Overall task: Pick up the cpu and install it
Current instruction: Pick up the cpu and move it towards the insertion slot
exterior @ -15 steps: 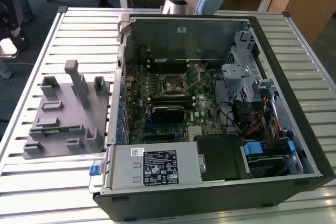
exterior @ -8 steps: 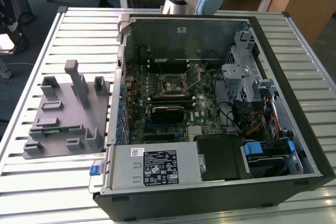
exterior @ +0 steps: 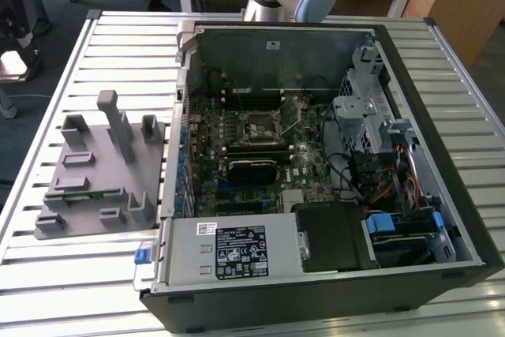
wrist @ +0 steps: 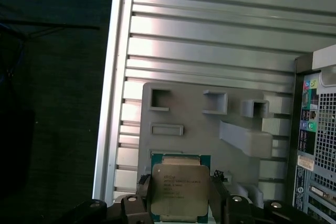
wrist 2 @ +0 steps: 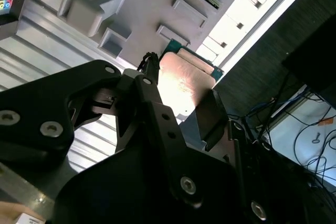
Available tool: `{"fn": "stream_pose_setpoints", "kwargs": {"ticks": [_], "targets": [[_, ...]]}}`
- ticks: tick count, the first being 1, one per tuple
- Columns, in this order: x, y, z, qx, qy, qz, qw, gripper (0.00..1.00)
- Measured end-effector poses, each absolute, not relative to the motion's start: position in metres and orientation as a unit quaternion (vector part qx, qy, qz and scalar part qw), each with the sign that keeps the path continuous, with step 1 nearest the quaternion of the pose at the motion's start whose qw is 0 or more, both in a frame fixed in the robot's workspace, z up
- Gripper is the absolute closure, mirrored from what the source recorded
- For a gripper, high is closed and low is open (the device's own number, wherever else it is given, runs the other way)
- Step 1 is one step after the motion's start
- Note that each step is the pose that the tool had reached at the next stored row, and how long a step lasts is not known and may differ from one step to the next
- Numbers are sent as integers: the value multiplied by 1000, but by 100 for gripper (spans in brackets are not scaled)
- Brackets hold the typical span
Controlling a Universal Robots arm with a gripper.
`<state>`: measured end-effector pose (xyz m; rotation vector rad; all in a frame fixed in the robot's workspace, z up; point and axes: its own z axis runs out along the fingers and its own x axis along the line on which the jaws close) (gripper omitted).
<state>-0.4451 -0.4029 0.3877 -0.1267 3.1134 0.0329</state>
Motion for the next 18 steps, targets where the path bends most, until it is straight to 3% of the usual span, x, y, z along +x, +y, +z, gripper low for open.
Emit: {"fn": "stream_pose_setpoints", "kwargs": {"ticks": [18], "targets": [[-413,-403,388,-41,999,11,13,47]]}}
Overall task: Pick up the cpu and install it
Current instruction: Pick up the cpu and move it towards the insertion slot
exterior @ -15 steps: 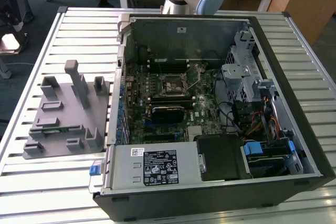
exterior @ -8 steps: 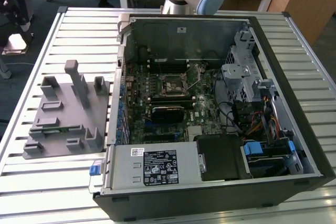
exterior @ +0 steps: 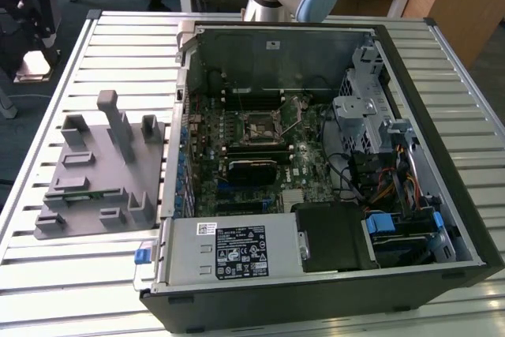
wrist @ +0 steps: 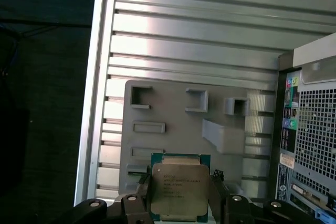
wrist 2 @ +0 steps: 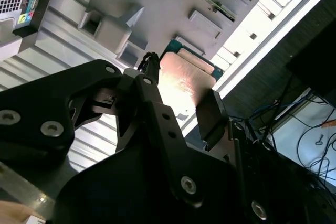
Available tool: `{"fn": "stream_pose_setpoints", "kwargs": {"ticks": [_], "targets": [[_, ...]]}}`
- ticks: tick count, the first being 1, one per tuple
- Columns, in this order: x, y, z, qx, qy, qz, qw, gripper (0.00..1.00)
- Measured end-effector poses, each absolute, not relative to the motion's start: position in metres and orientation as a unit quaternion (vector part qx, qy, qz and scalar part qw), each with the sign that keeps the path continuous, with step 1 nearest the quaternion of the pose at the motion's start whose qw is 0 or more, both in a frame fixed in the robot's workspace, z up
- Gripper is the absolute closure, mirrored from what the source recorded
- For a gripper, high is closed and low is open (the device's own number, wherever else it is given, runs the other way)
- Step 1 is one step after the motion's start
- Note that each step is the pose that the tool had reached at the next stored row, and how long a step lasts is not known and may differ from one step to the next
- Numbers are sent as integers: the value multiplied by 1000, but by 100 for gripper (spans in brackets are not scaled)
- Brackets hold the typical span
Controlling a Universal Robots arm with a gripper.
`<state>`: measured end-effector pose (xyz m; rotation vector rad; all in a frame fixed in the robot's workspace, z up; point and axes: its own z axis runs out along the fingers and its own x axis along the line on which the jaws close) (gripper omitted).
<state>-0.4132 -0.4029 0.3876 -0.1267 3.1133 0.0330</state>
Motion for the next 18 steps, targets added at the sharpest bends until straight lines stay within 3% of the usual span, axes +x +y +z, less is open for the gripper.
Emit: {"fn": "stream_pose_setpoints", "kwargs": {"ticks": [18], "targets": [[-376,-403,388,-41,999,11,13,47]]}}
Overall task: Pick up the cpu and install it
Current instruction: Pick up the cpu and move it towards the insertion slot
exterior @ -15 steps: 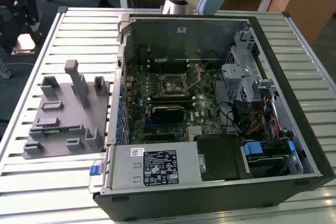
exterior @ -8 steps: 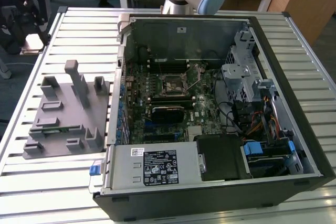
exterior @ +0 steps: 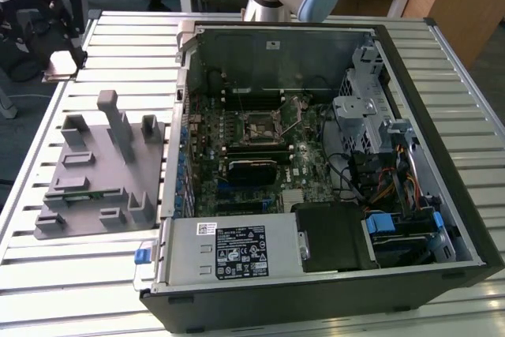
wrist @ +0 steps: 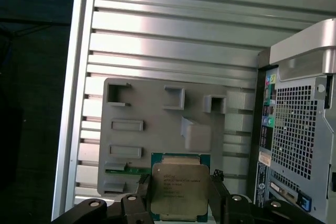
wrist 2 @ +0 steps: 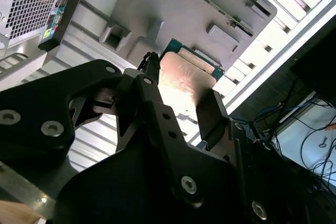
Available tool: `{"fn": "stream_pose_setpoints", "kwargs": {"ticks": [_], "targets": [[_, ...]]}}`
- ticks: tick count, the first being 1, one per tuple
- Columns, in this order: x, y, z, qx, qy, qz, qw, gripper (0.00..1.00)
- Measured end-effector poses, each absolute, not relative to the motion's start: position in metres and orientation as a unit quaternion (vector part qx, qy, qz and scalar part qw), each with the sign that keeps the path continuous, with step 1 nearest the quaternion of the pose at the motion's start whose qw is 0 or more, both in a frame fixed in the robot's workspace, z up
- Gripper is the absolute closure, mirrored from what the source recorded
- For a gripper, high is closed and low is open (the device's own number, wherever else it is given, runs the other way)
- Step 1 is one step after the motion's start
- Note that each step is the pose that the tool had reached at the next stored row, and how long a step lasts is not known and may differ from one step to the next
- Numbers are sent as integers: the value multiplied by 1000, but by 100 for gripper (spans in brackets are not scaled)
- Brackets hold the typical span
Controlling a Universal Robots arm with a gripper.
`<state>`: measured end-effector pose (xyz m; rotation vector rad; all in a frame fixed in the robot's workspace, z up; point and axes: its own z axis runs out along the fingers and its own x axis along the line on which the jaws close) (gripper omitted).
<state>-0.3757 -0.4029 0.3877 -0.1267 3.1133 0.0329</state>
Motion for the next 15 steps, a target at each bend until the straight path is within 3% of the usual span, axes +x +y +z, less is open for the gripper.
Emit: {"fn": "stream_pose_setpoints", "kwargs": {"ticks": [15], "targets": [[-345,-403,388,-41,999,11,13,47]]}}
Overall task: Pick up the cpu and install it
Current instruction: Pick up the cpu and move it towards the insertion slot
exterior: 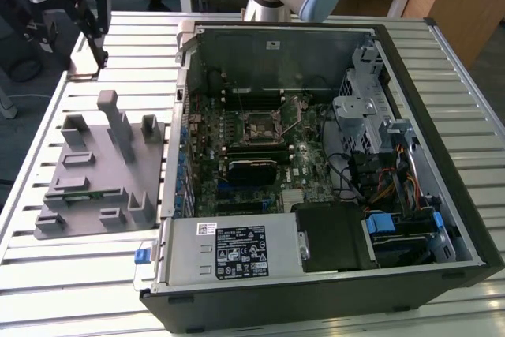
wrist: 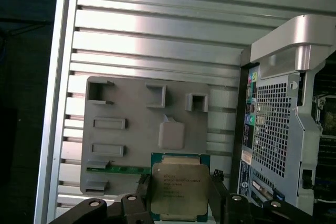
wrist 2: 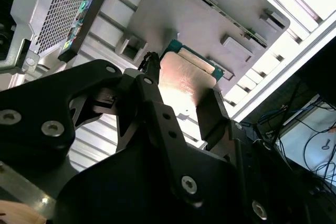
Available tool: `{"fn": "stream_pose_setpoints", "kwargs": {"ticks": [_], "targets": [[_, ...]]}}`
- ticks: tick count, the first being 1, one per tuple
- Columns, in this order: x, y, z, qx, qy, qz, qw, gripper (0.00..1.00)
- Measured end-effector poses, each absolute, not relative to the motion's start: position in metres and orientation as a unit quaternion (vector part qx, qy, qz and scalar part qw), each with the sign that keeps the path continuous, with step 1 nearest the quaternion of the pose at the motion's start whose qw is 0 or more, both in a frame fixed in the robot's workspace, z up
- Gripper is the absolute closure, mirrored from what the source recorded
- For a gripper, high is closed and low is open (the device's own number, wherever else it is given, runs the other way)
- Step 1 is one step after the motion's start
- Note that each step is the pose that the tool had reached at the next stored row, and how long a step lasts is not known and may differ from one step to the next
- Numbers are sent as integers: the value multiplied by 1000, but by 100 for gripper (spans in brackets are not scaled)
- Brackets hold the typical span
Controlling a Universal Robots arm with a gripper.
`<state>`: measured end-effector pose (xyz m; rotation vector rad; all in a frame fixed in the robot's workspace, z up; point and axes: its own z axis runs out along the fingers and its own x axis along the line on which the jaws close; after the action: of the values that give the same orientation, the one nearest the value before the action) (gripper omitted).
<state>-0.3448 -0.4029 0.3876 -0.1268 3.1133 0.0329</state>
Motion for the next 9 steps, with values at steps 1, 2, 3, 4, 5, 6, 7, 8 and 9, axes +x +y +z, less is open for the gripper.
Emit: {"fn": "stream_pose_setpoints", "kwargs": {"ticks": [1,2,3,4,5,6,7,8,9], "targets": [[-343,-403,388,-41,999,11,13,47],[-341,-403,388,-41,999,11,13,47],[-339,-403,388,-41,999,11,13,47],[-337,-403,388,-41,999,11,13,47],[-335,-403,388,-41,999,11,13,47],[-333,-403,388,-41,999,11,13,47],[-331,-403,388,-41,999,11,13,47],[-328,-403,388,-41,999,11,13,47],[-326,-403,388,-41,999,11,13,47]]}}
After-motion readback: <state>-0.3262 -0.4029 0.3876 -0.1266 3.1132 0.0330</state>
